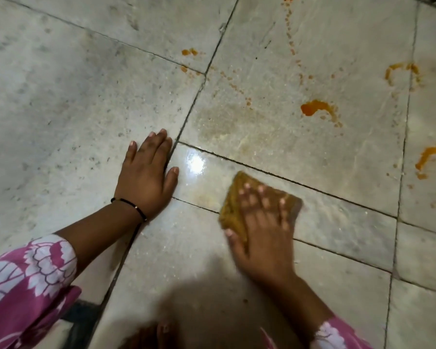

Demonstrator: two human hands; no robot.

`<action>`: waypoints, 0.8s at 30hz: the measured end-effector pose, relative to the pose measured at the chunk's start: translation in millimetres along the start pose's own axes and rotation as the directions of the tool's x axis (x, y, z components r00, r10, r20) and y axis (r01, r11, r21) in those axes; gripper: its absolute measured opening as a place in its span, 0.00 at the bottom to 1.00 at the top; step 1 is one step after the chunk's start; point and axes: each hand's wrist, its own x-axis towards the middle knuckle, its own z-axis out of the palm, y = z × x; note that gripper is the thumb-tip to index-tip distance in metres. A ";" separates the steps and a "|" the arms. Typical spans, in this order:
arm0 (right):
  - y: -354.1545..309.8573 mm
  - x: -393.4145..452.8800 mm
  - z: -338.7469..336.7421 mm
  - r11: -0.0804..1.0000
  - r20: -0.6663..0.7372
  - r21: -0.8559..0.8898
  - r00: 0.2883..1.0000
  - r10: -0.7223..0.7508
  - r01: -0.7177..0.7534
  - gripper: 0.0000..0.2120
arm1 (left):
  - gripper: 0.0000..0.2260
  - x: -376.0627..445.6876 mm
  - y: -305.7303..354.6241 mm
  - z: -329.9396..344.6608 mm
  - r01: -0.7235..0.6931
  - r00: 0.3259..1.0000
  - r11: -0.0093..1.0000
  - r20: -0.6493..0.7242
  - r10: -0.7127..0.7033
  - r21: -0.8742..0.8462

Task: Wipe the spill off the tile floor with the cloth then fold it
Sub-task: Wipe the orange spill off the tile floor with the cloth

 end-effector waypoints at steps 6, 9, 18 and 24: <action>12.5 88.6 -5.9 0.992 -0.011 0.039 0.992 -0.123 0.124 0.35 | 0.27 -0.5 -3.3 -0.7 -0.025 1.000 1.000 0.012 0.025 0.006; 62.3 75.4 -20.0 0.982 -0.076 0.069 0.981 0.179 -0.174 0.36 | 0.28 -0.2 -1.8 -1.4 -0.015 1.000 1.000 0.000 0.015 -0.015; 21.3 13.6 -3.8 0.997 -0.005 -0.023 0.998 0.067 -0.067 0.34 | 0.29 18.6 74.7 8.5 -0.350 0.925 0.933 0.128 0.358 -0.084; 121.0 43.4 -31.0 0.948 -0.056 -0.008 0.947 0.317 -0.318 0.36 | 0.30 13.6 60.1 23.4 -0.379 0.914 0.921 0.192 0.358 0.091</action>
